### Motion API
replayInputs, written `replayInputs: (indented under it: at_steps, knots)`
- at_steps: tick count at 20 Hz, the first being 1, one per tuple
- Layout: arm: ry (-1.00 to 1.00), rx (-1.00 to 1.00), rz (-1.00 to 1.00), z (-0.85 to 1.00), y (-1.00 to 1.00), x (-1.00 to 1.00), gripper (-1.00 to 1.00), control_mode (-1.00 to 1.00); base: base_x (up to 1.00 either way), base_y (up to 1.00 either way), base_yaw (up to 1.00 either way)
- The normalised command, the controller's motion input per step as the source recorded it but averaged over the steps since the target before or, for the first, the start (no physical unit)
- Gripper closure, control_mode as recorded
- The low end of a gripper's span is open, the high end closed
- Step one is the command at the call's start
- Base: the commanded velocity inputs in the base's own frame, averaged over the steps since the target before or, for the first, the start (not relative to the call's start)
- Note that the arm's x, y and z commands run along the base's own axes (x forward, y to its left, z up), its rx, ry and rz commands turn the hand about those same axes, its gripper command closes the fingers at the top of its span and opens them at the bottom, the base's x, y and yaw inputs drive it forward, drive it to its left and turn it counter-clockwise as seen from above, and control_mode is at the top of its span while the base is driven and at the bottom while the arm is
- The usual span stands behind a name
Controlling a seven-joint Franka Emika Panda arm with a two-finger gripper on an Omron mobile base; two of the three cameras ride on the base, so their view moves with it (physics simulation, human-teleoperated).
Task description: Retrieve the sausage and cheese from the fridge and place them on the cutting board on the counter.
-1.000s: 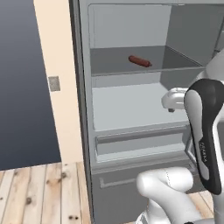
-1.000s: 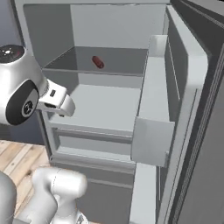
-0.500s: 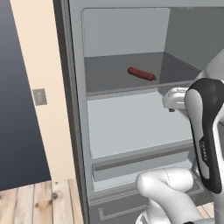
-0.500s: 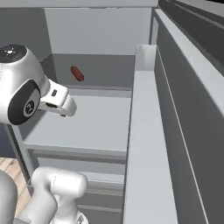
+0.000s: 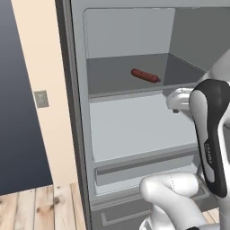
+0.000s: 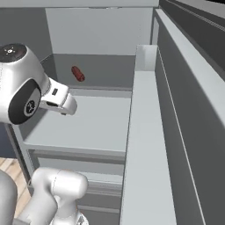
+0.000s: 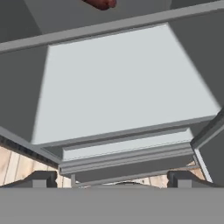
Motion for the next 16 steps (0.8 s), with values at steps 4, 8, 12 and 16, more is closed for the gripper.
replayInputs:
  at_steps: [4,8,12,16]
  knots:
    - [-0.14,-0.02,0.21,0.71,0.00,0.36,-1.00,-1.00,0.00,0.00,0.00]
    - [-0.19,-0.02,0.26,0.11,0.14,0.67,-1.00,-1.00,0.00,0.00,0.00]
    - [-0.01,-0.02,0.22,0.06,0.22,0.89,-1.00,-1.00,0.00,0.00,0.00]
    - [-0.10,-0.08,0.13,0.11,0.13,0.56,-1.00,-1.00,0.00,0.00,0.00]
